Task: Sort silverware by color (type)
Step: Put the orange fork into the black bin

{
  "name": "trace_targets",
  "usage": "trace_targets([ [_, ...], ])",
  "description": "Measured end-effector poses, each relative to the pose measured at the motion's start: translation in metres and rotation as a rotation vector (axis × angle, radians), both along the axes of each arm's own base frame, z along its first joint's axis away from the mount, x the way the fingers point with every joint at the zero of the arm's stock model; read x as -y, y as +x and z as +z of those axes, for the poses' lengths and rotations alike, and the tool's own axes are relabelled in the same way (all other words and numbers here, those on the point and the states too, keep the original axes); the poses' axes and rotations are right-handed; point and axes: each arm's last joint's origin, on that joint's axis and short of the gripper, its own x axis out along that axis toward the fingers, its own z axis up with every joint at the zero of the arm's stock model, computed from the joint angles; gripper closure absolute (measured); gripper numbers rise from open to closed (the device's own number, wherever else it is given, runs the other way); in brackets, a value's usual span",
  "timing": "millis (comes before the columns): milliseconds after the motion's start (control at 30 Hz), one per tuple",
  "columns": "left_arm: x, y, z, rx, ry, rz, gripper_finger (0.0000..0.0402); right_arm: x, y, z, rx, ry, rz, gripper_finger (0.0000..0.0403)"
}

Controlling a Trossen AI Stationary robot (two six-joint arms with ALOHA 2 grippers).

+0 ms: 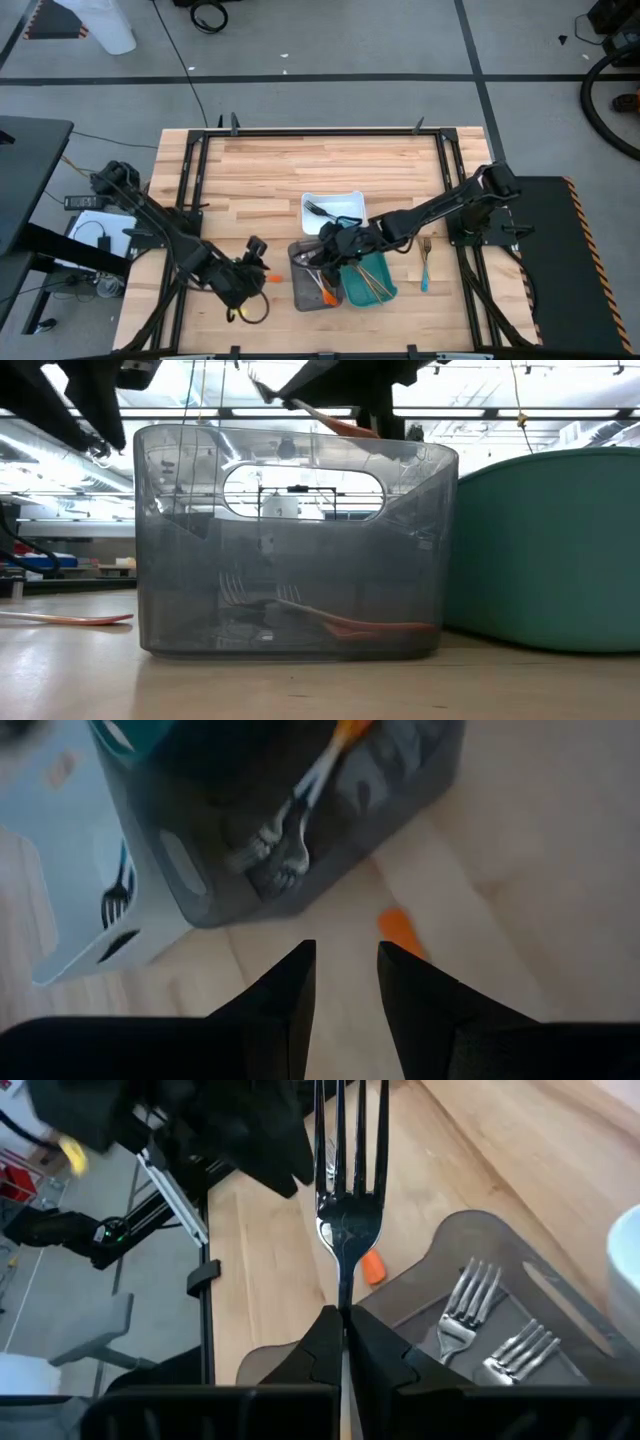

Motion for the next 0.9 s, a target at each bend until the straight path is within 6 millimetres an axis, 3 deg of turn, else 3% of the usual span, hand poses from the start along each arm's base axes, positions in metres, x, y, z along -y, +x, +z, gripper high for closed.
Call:
trace_targets([
  [500,-0.035,-0.039,0.005,0.236,-0.202,-0.002,0.0283,-0.005,0.006,-0.008,-0.004,0.017,-0.016,0.0387],
  [900,-0.037,-0.041,0.001,0.294,-0.245,-0.008,0.0283,-0.013,0.005,-0.005,0.048,-0.064,-0.035,0.0387],
])
